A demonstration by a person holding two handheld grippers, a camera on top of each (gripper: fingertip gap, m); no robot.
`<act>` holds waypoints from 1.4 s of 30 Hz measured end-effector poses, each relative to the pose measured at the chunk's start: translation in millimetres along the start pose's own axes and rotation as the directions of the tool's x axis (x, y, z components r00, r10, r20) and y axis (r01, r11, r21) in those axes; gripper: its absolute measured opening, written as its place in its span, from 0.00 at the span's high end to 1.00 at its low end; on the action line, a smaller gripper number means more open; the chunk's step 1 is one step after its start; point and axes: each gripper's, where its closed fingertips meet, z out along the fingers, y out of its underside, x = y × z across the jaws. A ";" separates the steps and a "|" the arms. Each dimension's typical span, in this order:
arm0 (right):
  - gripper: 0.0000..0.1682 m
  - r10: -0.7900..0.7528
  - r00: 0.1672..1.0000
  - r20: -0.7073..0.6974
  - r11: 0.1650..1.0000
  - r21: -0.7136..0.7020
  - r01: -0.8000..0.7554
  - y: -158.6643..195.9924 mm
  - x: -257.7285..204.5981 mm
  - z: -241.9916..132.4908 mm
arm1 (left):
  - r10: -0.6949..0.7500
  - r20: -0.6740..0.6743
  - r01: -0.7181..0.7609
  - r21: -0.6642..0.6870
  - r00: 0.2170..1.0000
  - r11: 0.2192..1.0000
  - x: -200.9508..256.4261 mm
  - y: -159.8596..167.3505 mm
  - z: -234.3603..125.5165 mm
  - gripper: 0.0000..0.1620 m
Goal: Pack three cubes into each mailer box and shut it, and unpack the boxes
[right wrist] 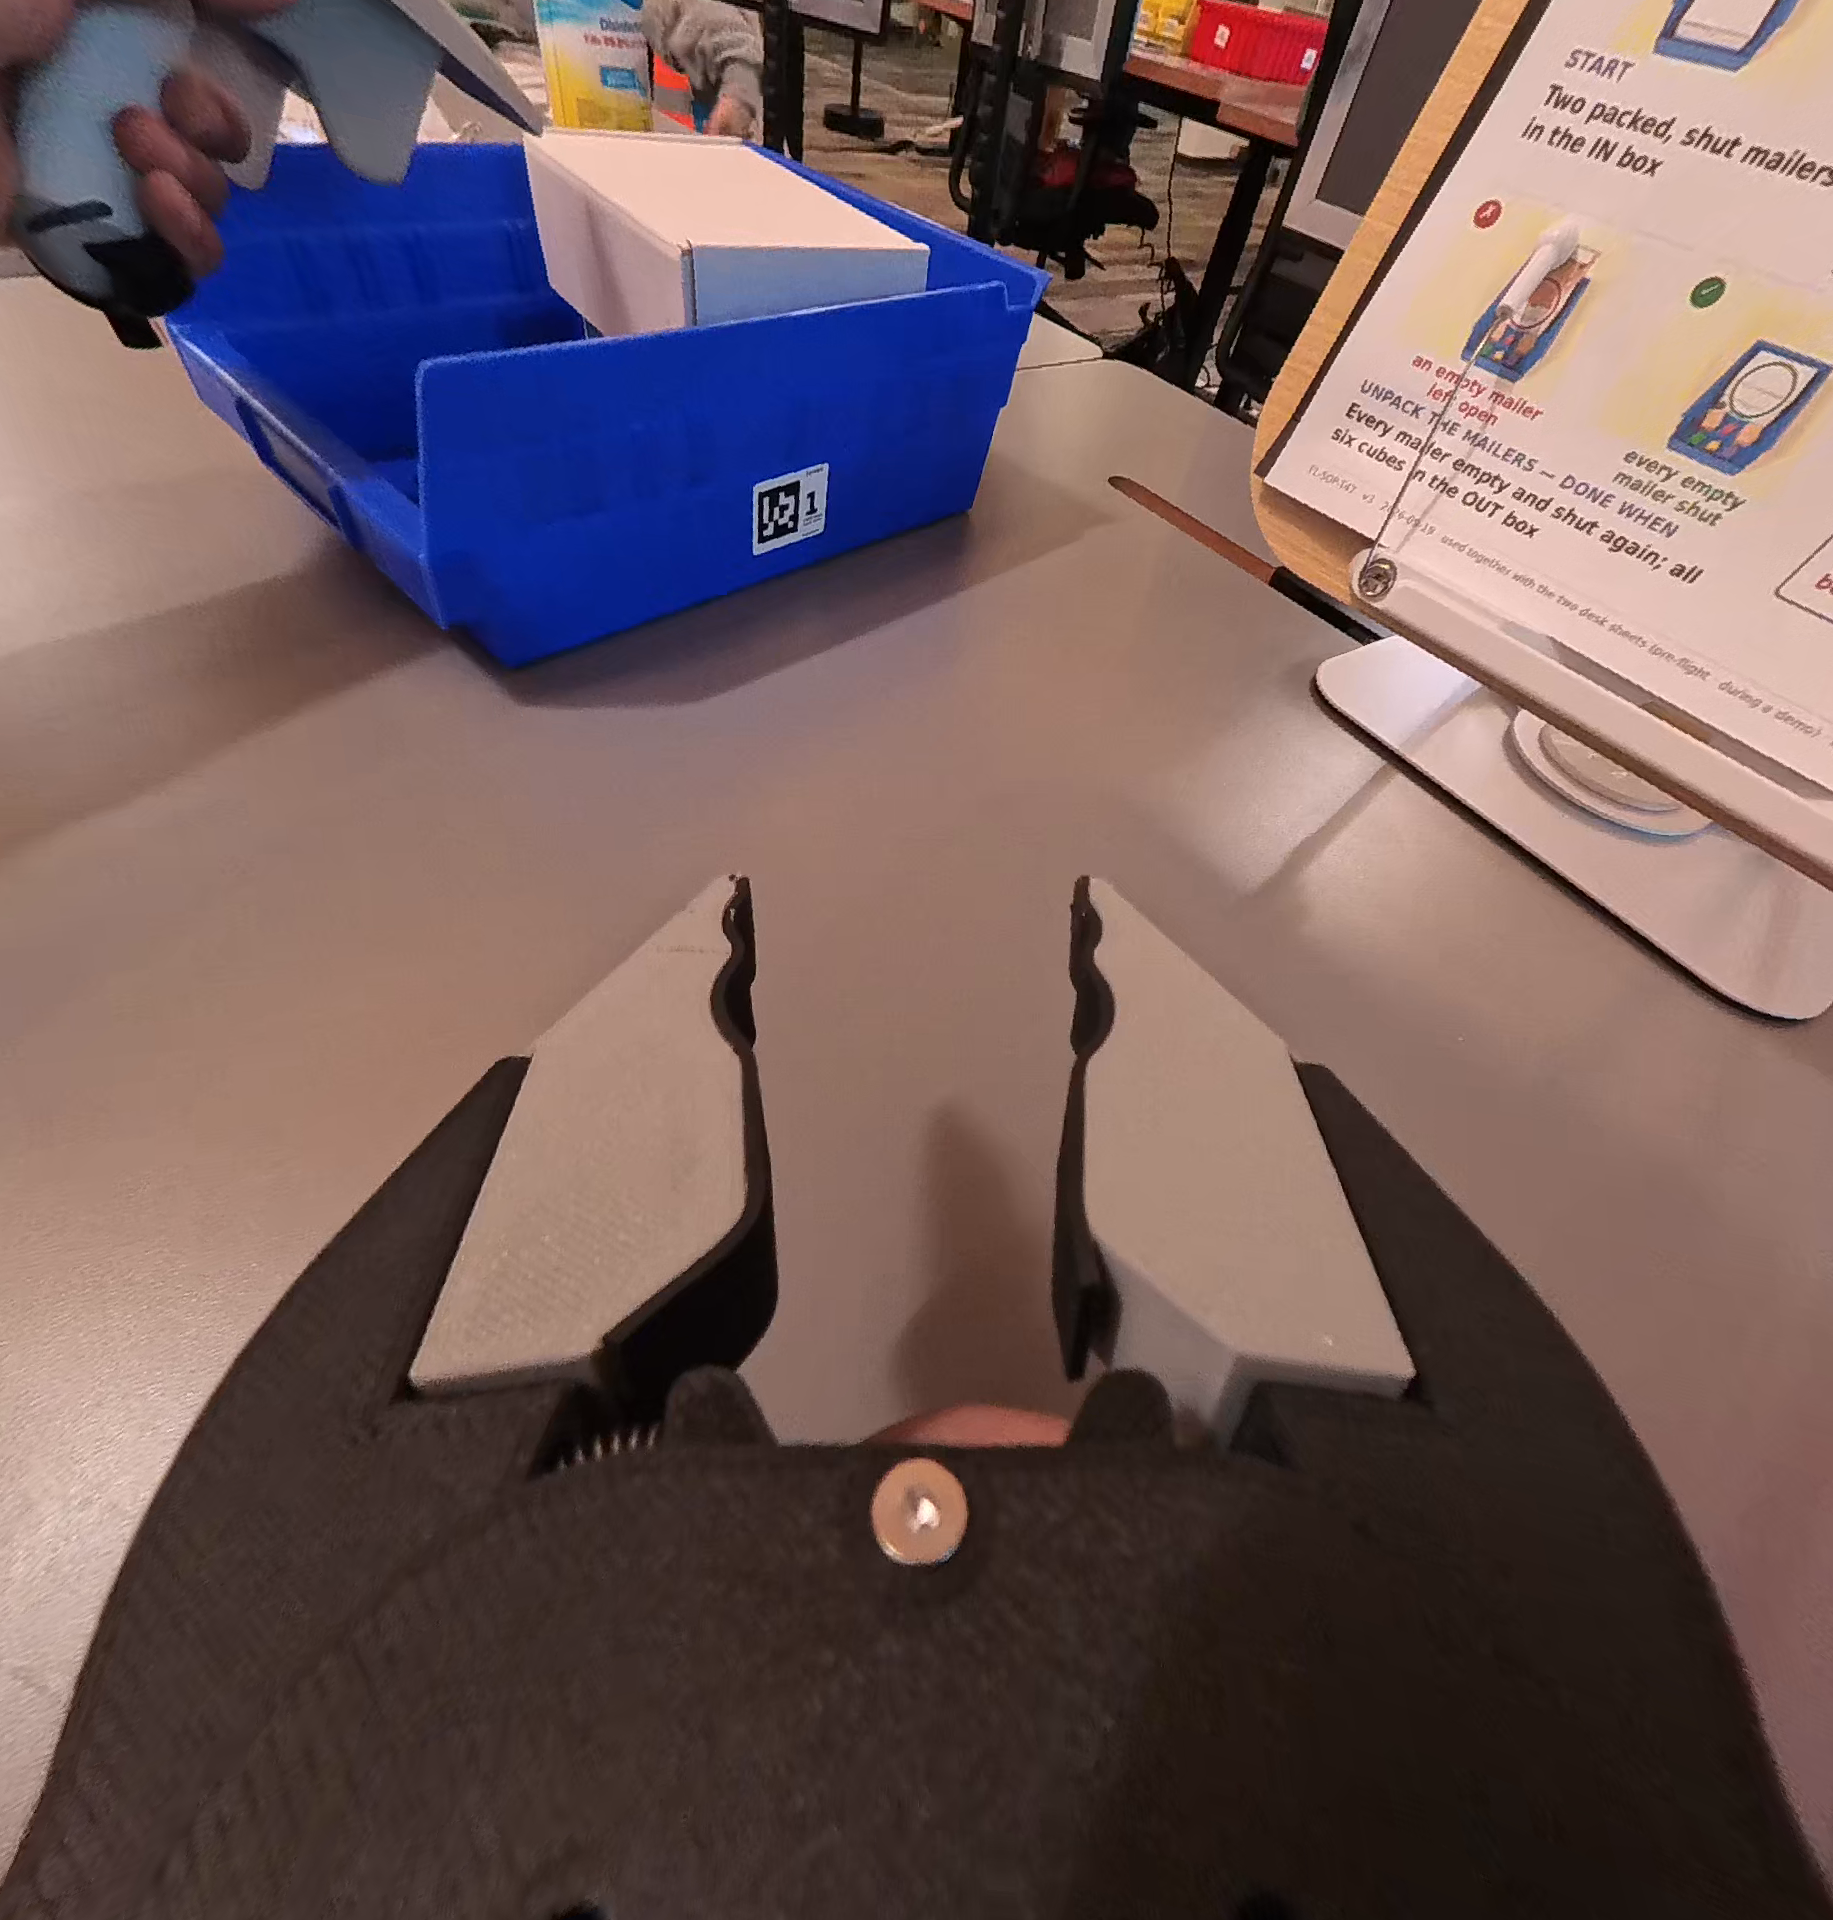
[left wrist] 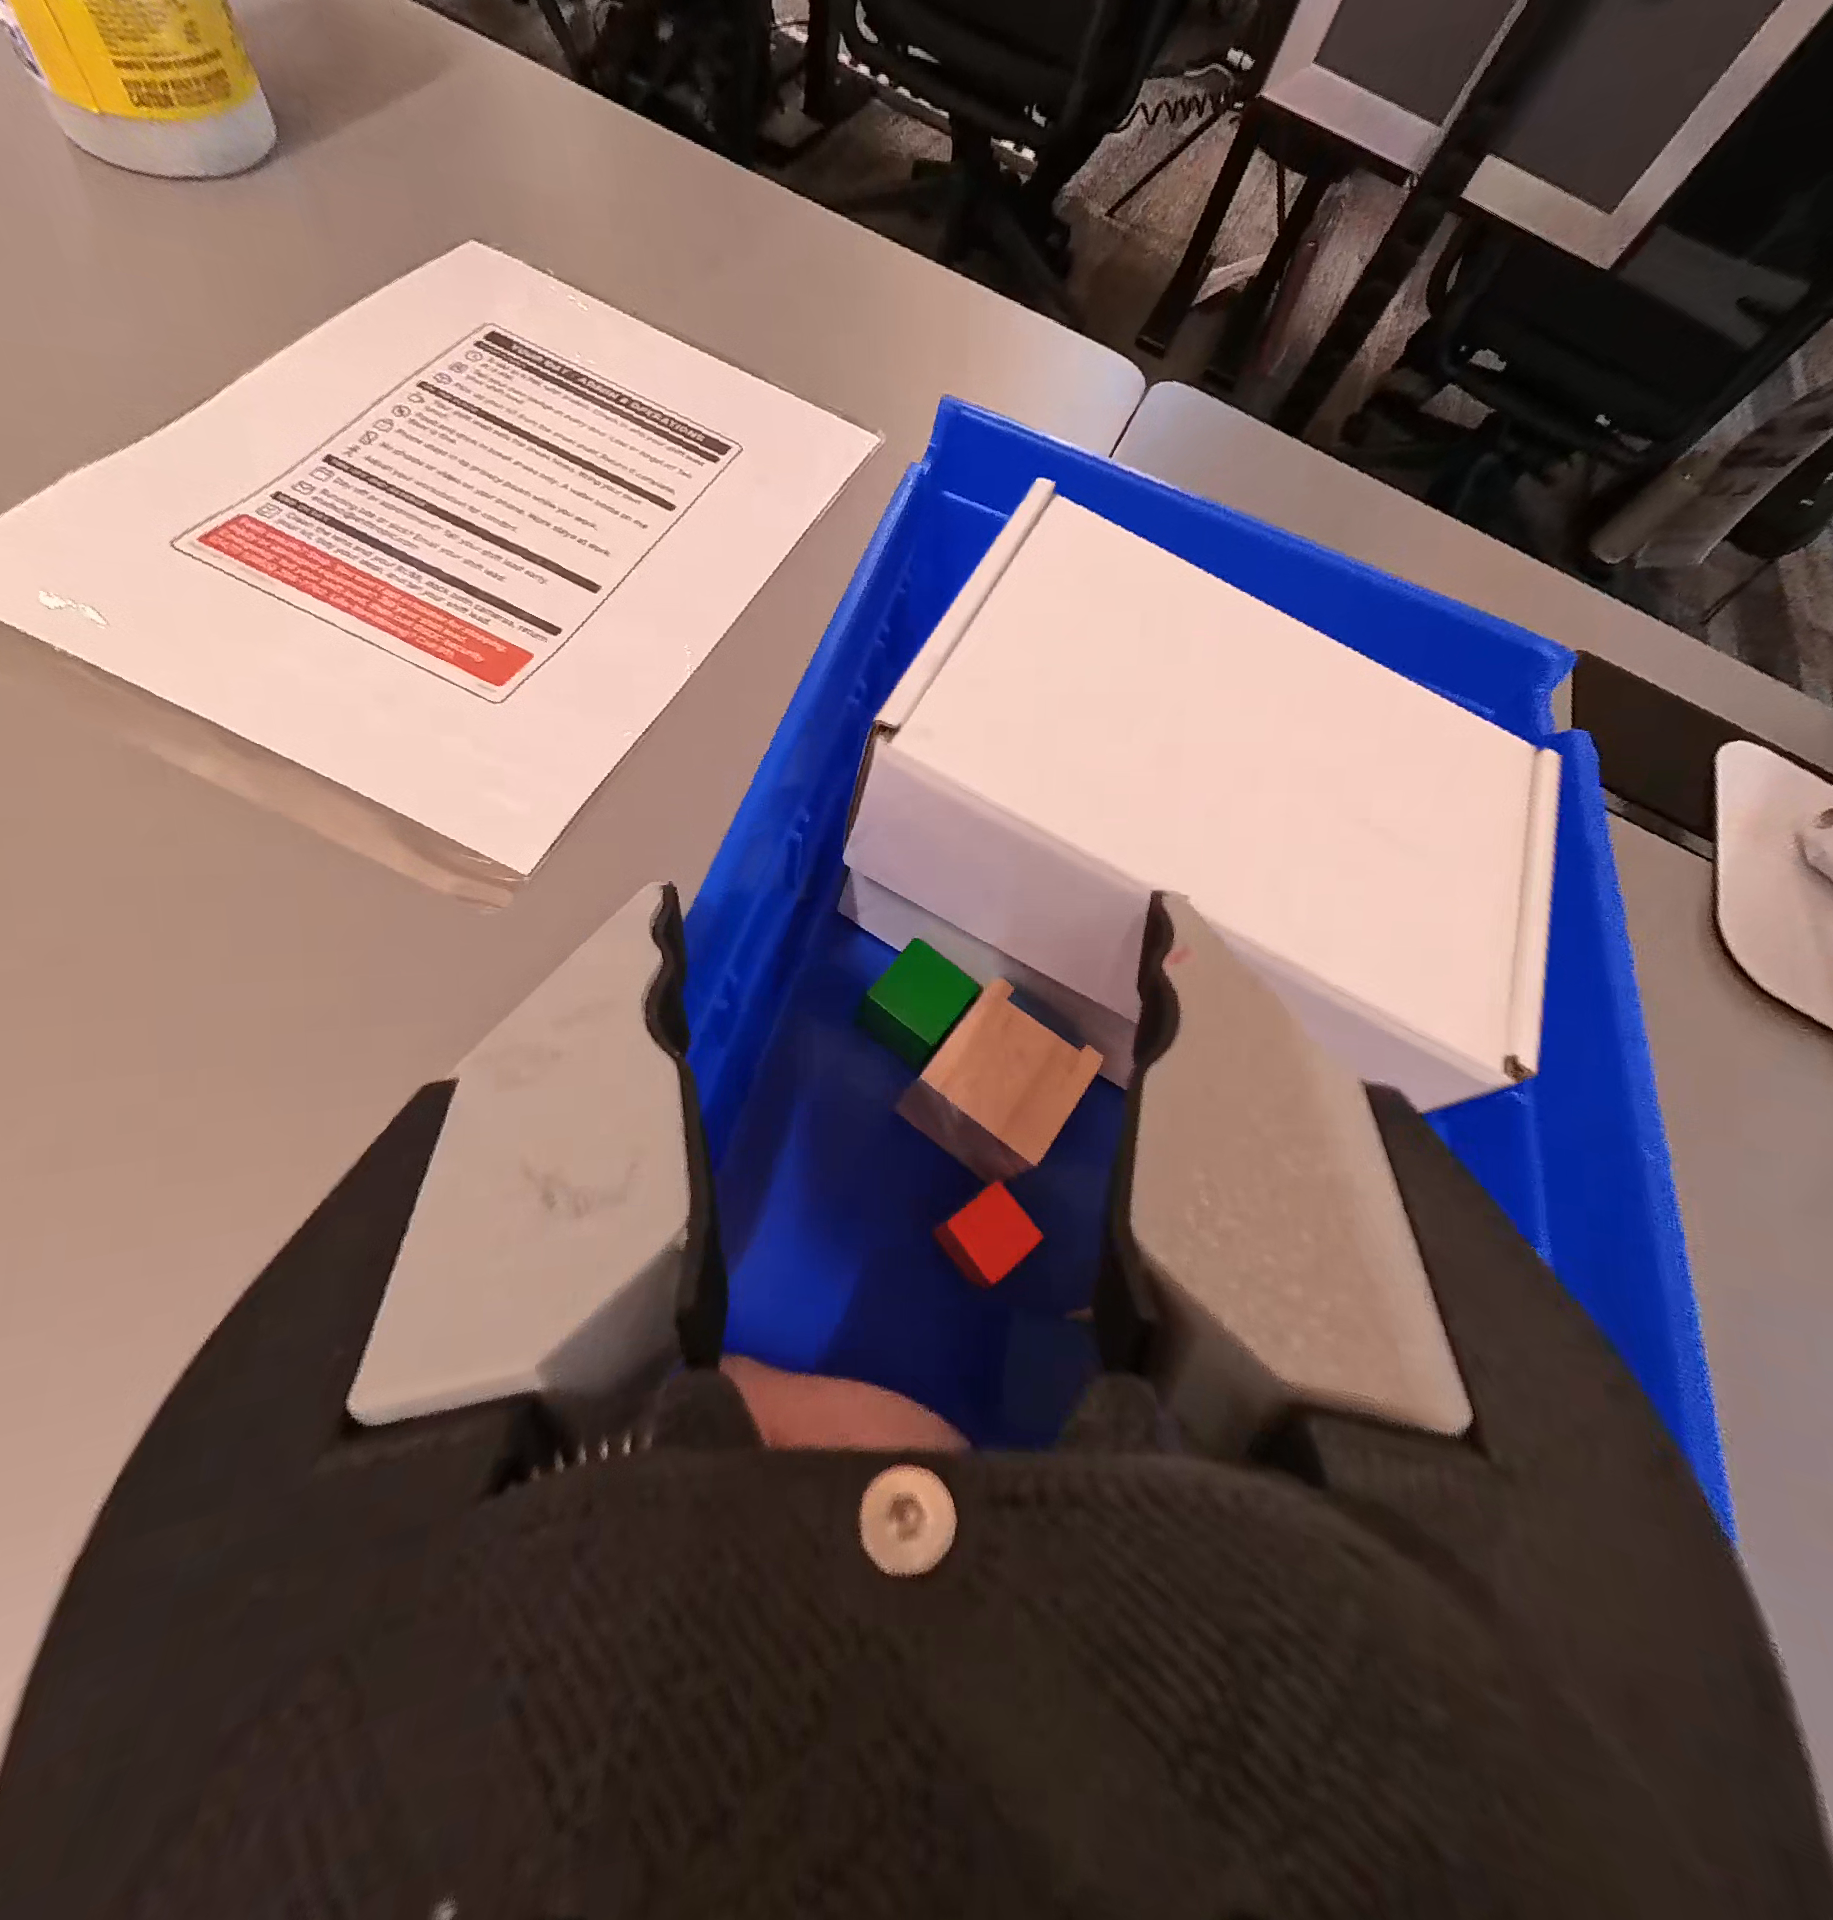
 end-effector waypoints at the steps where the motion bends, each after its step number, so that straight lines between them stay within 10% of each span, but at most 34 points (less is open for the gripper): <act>1: 0.65 -0.001 1.000 -0.001 1.000 -0.001 0.001 0.3 0.2 0.2 | -0.008 -0.002 0.008 0.000 1.000 1.000 -1.2 -0.2 0.6 0.46; 28: 0.65 -0.008 1.000 0.002 1.000 -0.009 0.008 1.8 -1.0 2.2 | -0.200 -0.130 0.221 0.169 0.971 0.961 27.0 -16.8 -33.1 0.42; 42: 0.65 -0.009 1.000 0.002 1.000 0.003 0.009 -1.1 -0.5 -0.3 | -0.238 -0.049 0.236 -0.044 0.970 0.971 35.0 19.3 23.7 0.45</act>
